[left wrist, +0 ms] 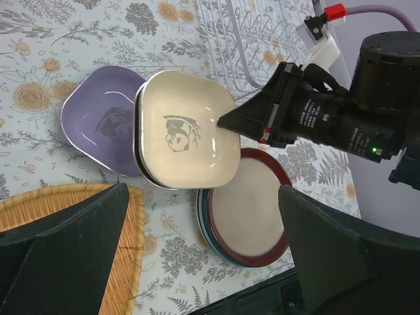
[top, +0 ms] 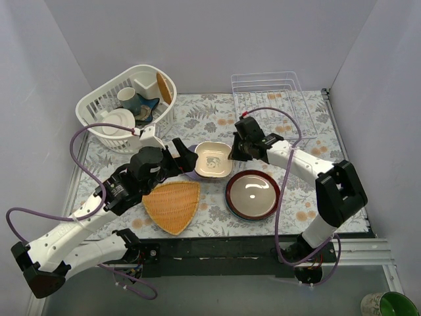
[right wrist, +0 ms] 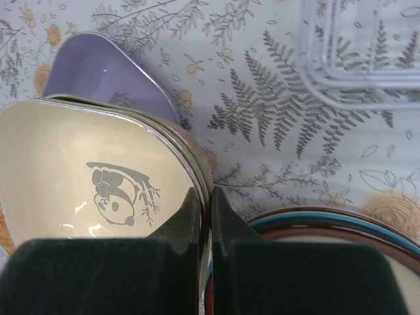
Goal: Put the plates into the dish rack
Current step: Pick up the plate at the center of the board, then place the plate at the center of the board.
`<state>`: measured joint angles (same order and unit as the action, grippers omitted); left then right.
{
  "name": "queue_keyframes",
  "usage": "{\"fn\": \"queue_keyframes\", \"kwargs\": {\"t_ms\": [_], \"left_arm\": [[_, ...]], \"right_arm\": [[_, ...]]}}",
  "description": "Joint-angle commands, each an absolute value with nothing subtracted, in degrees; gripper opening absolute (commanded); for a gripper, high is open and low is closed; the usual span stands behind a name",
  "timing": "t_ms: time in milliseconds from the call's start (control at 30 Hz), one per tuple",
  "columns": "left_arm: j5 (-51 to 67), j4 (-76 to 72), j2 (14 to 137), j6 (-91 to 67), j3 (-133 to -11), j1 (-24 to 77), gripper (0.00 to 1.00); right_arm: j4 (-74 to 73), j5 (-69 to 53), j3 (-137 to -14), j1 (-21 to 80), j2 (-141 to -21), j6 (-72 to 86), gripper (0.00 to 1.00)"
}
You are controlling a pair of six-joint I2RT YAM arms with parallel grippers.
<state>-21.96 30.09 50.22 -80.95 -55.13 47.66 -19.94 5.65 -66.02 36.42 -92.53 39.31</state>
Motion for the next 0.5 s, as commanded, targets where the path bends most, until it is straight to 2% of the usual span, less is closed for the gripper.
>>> {"fn": "queue_keyframes", "kwargs": {"t_ms": [0,467], "left_arm": [[-23.91,31.46,48.52,-81.74,-56.6,47.46,0.98],[-25.66,34.01,47.46,-82.53,-57.3,47.46,0.98]], "right_arm": [[-13.72,1.5,-72.59,37.44,-95.26,36.49,0.01],[-11.16,-7.82,-87.18,36.83,-108.28,19.97,0.01]]}}
